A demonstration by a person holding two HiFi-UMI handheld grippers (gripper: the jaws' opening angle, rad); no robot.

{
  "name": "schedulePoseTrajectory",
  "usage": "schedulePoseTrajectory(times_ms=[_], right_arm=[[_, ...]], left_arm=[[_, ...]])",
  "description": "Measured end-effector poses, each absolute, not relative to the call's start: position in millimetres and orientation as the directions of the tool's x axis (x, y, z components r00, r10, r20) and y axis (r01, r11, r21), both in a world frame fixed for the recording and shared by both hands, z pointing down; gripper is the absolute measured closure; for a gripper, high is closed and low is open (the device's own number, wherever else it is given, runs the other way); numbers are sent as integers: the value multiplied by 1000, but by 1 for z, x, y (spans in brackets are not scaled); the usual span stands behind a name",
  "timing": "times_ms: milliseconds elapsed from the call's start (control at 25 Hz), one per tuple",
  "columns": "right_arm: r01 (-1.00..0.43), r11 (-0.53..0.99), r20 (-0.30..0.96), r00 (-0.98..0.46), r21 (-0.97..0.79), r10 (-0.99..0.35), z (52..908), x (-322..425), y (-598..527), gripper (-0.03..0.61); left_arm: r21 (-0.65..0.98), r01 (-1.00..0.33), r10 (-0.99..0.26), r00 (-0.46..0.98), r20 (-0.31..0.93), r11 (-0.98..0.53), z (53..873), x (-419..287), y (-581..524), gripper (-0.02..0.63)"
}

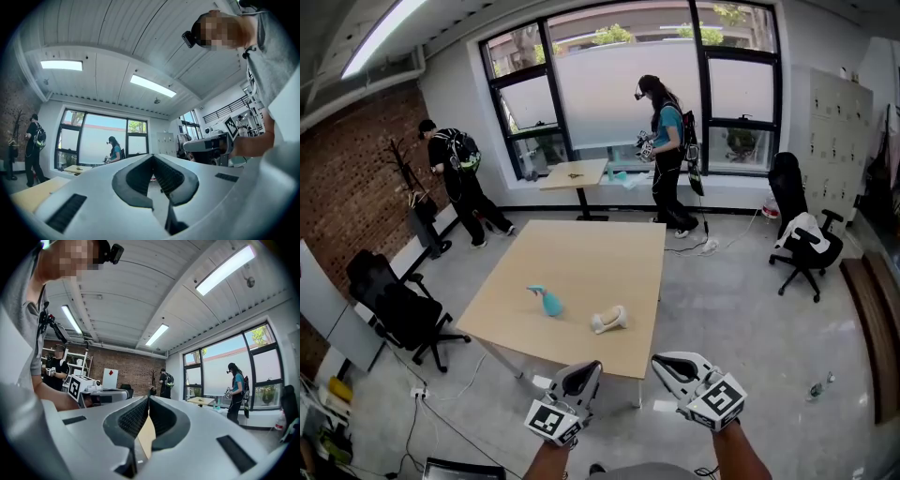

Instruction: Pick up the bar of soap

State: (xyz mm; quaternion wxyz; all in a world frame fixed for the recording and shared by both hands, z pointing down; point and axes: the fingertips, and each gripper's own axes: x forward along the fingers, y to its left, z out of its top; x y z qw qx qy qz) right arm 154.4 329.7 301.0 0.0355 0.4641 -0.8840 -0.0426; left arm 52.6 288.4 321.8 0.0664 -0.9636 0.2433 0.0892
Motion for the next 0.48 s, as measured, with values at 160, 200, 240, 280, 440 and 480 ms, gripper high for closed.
schedulePoseTrajectory(times_ms=[160, 200, 240, 280, 440, 480], right_arm=[[-820, 562, -3, -566, 105, -825, 292, 166, 326, 572], [-817, 567, -5, -570, 101, -821, 291, 164, 323, 572], [-814, 572, -2, -575, 96, -818, 290, 161, 320, 572], [-811, 577, 4, -580, 91, -815, 290, 156, 316, 573], [-804, 590, 38, -589, 72, -808, 299, 142, 297, 573], [-803, 592, 45, -590, 69, -806, 301, 140, 292, 573]], left_arm=[[-116, -467, -440, 875, -201, -877, 311, 66, 286, 608], [-118, -468, -442, 876, -192, -876, 309, 65, 284, 609], [-117, -470, -447, 876, -183, -875, 307, 62, 282, 608], [-112, -475, -452, 874, -180, -873, 305, 57, 279, 609], [-89, -490, -470, 864, -180, -867, 308, 41, 262, 609], [-85, -492, -472, 863, -180, -866, 310, 38, 257, 609]])
